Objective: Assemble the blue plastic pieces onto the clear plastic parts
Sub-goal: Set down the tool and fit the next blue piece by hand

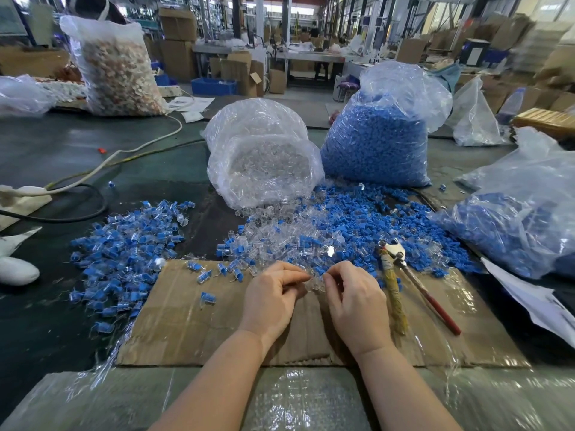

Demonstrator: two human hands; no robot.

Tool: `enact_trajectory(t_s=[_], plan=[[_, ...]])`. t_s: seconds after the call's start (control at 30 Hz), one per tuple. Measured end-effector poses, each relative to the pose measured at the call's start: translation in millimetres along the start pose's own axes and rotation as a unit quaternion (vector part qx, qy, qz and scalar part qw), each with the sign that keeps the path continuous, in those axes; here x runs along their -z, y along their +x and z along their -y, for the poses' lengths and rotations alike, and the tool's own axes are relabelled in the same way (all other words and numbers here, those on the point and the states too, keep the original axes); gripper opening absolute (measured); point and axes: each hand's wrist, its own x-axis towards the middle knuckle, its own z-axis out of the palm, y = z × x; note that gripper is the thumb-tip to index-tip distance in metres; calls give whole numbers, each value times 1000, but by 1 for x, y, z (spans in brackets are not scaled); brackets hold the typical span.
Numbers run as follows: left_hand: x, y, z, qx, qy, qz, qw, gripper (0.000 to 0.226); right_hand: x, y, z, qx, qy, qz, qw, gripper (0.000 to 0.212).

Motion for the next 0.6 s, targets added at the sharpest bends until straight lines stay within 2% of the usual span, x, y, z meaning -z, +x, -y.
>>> enact_trajectory(t_s=[0.23, 0.5, 0.6], plan=[[4, 0, -3, 28, -58, -22, 998, 33, 3, 0, 4, 2, 4, 9, 1000, 12], [4, -1, -1, 19, -45, -22, 999, 18, 3, 0, 4, 2, 7, 21, 1000, 12], [2, -1, 1, 60, -80, -18, 995, 29, 3, 0, 4, 7, 5, 22, 1000, 12]])
